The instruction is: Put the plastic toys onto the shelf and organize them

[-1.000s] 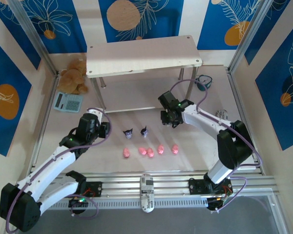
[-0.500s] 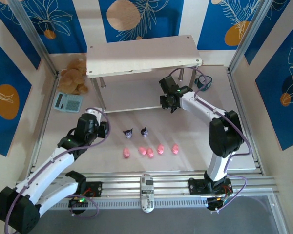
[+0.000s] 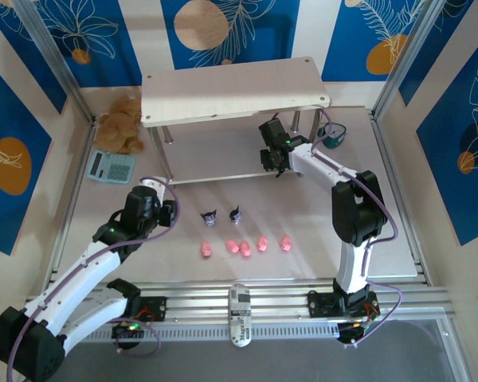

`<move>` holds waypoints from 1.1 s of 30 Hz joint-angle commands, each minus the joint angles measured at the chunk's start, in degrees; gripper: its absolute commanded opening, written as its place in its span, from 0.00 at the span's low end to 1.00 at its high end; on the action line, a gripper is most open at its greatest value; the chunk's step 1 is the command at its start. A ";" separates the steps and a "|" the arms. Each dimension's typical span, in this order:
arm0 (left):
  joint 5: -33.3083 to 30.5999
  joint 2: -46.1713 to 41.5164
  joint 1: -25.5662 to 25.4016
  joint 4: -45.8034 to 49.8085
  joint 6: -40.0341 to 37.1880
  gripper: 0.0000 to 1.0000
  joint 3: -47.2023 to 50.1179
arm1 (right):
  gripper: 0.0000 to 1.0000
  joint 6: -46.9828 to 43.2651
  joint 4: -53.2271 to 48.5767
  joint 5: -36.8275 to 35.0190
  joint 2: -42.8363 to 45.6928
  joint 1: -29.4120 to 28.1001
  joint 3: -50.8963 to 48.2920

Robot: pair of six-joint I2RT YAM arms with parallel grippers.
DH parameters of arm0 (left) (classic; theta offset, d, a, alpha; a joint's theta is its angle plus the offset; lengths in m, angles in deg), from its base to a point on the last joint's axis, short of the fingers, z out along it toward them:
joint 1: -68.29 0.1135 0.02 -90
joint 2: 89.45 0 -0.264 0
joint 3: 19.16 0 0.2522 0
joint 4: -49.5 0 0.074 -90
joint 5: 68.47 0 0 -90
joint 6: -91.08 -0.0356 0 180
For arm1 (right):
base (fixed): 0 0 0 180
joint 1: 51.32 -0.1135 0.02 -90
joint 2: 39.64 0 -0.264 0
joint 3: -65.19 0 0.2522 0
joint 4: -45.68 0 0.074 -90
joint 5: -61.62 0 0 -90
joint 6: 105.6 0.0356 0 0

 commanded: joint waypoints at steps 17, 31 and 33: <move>0.20 1.70 -0.47 0.28 -0.92 0.49 -2.35 | 0.38 -0.63 0.28 0.60 -5.50 2.68 5.19; -0.02 1.16 -0.45 0.95 -0.88 0.49 -2.63 | 0.60 -0.81 0.51 0.65 -5.88 3.12 5.98; -0.10 1.08 -0.42 1.00 -0.92 0.49 -2.59 | 0.63 -0.73 0.59 0.65 -5.73 3.12 6.14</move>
